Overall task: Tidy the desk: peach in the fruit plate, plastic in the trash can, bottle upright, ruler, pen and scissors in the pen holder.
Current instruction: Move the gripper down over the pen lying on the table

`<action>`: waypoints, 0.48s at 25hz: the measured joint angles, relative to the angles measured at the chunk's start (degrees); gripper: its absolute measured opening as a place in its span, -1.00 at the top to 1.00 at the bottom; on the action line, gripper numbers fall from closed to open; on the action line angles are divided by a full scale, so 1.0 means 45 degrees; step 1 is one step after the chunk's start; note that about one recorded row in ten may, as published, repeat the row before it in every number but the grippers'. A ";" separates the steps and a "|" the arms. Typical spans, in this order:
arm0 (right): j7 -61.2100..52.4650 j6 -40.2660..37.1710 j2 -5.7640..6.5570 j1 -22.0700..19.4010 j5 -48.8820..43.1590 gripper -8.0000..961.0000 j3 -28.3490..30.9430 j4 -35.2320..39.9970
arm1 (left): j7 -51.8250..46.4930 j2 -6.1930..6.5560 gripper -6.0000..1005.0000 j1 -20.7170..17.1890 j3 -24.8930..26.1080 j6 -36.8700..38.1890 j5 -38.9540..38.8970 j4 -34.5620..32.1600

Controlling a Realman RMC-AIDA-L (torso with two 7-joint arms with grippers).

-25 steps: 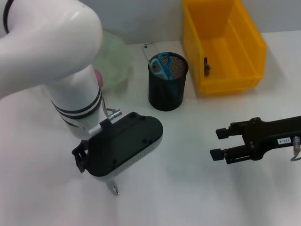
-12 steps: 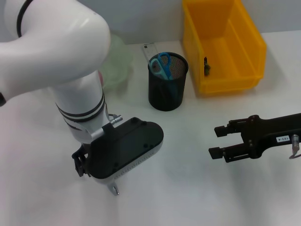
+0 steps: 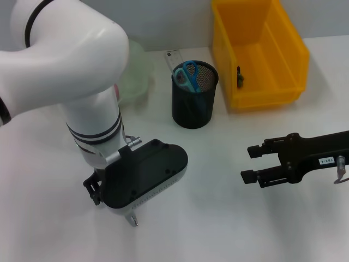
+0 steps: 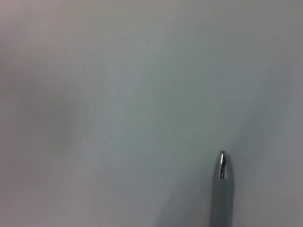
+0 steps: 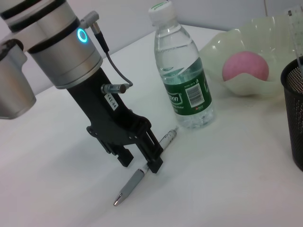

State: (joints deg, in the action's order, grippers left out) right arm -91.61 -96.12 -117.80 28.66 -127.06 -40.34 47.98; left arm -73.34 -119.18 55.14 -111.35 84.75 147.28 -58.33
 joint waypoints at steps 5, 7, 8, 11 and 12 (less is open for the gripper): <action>0.0004 0.0008 -0.0014 -0.0001 0.0019 -0.62 0.0000 0.0000 | 0.0095 0.0000 -0.35 -0.0016 -0.0015 -0.0053 -0.0008 0.0031; 0.0005 0.0012 -0.0014 -0.0002 0.0028 -0.62 0.0000 0.0000 | 0.0128 0.0000 -0.28 -0.0031 -0.0067 -0.0088 -0.0046 0.0114; 0.0006 0.0012 -0.0014 -0.0002 0.0029 -0.62 0.0000 0.0000 | 0.0128 0.0000 -0.25 -0.0031 -0.0067 -0.0088 -0.0046 0.0114; 0.0006 0.0013 -0.0026 0.0006 0.0034 -0.62 0.0000 0.0000 | 0.0148 0.0000 -0.15 -0.0024 -0.0108 -0.0158 -0.0115 0.0208; 0.0006 0.0014 -0.0032 0.0011 0.0044 -0.62 0.0000 0.0000 | 0.0160 0.0000 -0.11 -0.0017 -0.0134 -0.0264 -0.0126 0.0269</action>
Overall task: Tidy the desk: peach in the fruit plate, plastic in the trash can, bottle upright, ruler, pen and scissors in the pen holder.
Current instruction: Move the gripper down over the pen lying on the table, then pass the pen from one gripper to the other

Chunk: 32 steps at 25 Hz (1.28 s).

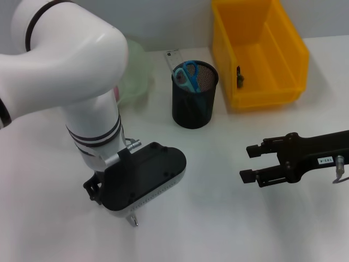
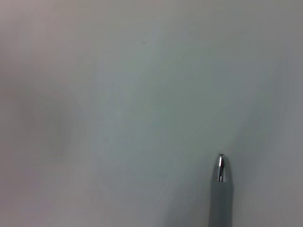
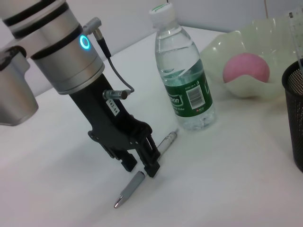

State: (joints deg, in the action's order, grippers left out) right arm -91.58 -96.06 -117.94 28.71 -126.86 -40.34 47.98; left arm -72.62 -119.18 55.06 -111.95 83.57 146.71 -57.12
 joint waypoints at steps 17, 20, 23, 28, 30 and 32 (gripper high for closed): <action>0.0001 -0.0001 -0.0045 0.0008 0.0010 -0.62 0.0000 0.0001 | 0.0192 0.0000 0.28 0.0099 -0.0274 -0.0388 -0.0038 0.0410; -0.0002 -0.0001 -0.0044 0.0008 0.0011 -0.62 0.0000 0.0001 | 0.0288 0.0000 0.33 0.0100 -0.0247 -0.0387 -0.0046 0.0422; -0.0002 -0.0001 -0.0044 0.0007 0.0010 -0.62 0.0000 0.0001 | 0.0295 0.0000 0.39 0.0114 -0.0248 -0.0394 -0.0067 0.0443; -0.0043 -0.0039 -0.0041 0.0007 0.0010 -0.62 0.0000 0.0010 | 0.0299 0.0000 0.52 0.0157 -0.0273 -0.0511 -0.0148 0.0630; -0.0066 -0.0057 -0.0040 0.0006 0.0010 -0.62 0.0000 0.0041 | 0.0300 0.0000 0.58 0.0172 -0.0278 -0.0527 -0.0160 0.0657; -0.0068 -0.0060 -0.0040 0.0007 0.0010 -0.62 0.0000 0.0048 | 0.0308 0.0000 0.61 0.0173 -0.0278 -0.0529 -0.0166 0.0671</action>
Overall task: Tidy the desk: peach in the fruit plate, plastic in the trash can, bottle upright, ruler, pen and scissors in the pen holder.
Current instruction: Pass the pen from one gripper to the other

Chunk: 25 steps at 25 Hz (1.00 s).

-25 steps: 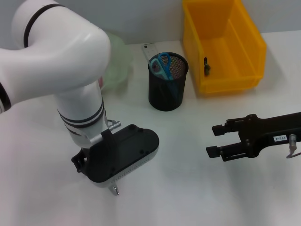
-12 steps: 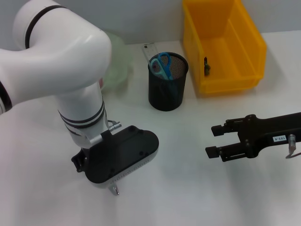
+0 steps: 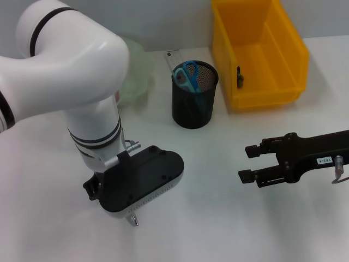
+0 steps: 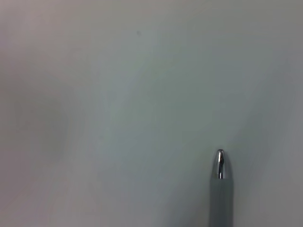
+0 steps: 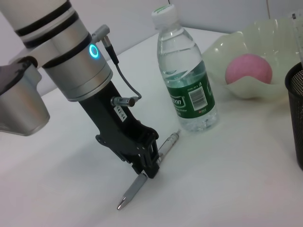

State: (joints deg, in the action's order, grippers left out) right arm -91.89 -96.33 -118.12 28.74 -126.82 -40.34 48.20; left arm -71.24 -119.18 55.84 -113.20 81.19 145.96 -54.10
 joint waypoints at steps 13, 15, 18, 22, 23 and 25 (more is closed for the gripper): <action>-0.0008 -0.0077 0.0002 0.0046 -0.0002 -0.62 0.0001 0.0030 | -0.1036 0.0007 0.71 -0.0343 0.2090 0.1204 0.0007 -0.1336; -0.0008 -0.0086 0.0010 0.0063 -0.0002 -0.62 0.0002 0.0048 | -0.1605 0.0012 0.71 -0.0413 0.3521 0.2405 -0.0405 -0.1858; 0.0020 -0.0107 0.0056 0.0117 -0.0002 -0.62 -0.0001 0.0065 | -0.3216 0.0077 0.71 -0.0272 0.6555 0.4717 -0.2128 -0.2040; 0.0428 -0.0119 0.0080 0.0150 -0.0002 -0.62 0.0004 0.0086 | -0.4952 0.0096 0.71 -0.0296 0.8868 0.5695 -0.3455 -0.2007; 0.0900 -0.0118 0.0034 0.0151 -0.0002 -0.62 0.0038 0.0120 | -0.5712 0.0105 0.71 -0.0355 0.9641 0.5877 -0.4035 -0.1944; 0.1106 -0.0119 0.0019 0.0147 -0.0002 -0.61 0.0073 0.0144 | -0.7630 0.0169 0.71 -0.0455 1.1320 0.6040 -0.5239 -0.1709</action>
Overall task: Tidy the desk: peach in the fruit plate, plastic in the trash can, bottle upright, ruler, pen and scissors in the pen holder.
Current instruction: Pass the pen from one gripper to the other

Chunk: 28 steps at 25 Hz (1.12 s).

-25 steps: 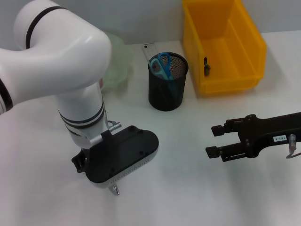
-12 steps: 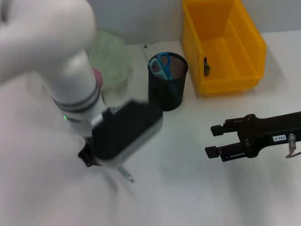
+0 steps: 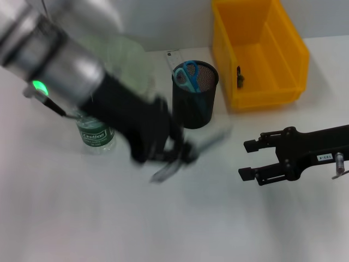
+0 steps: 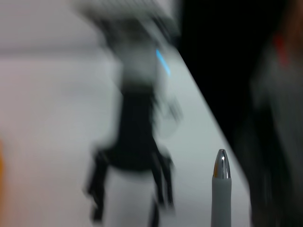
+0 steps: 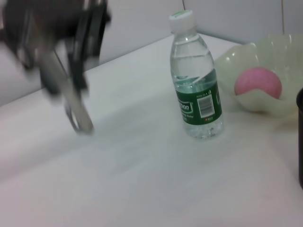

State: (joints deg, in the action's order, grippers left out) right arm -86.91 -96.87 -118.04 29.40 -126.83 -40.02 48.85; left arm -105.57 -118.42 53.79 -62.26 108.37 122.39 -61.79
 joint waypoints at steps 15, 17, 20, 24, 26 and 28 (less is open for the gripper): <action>0.5636 -0.0115 -0.0186 -0.0464 0.0969 -0.61 0.0090 0.0563 | -1.0684 -0.0006 0.70 -0.0749 0.3148 -0.1281 -0.0984 0.1126; 0.6503 0.0035 -0.0196 -0.0522 0.1337 -0.61 0.0099 0.0358 | -1.1003 -0.0009 0.70 -0.0791 0.3127 -0.1269 -0.0990 0.1163; 0.8122 0.0197 -0.0200 -0.0784 0.2320 -0.61 0.0107 0.0000 | -1.2148 -0.0018 0.70 -0.0997 0.3034 -0.1248 -0.1017 0.1290; 1.0804 0.0386 -0.0205 -0.1247 0.3910 -0.61 0.0149 -0.0740 | -1.2879 -0.0011 0.70 -0.1022 0.3082 -0.1270 -0.1040 0.1717; 1.2232 0.0463 -0.0207 -0.1377 0.4554 -0.61 0.0195 -0.1257 | -1.3028 -0.0003 0.70 -0.1006 0.3120 -0.1295 -0.1046 0.1959; 1.3583 0.0512 -0.0215 -0.1454 0.5018 -0.62 0.0263 -0.1744 | -1.3151 0.0007 0.70 -0.0832 0.3150 -0.1374 -0.1092 0.2688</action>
State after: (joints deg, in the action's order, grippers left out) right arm -25.78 -94.56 -119.00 22.86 -104.25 -38.83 41.00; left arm -164.75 -118.39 50.04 -48.09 102.18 117.48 -49.70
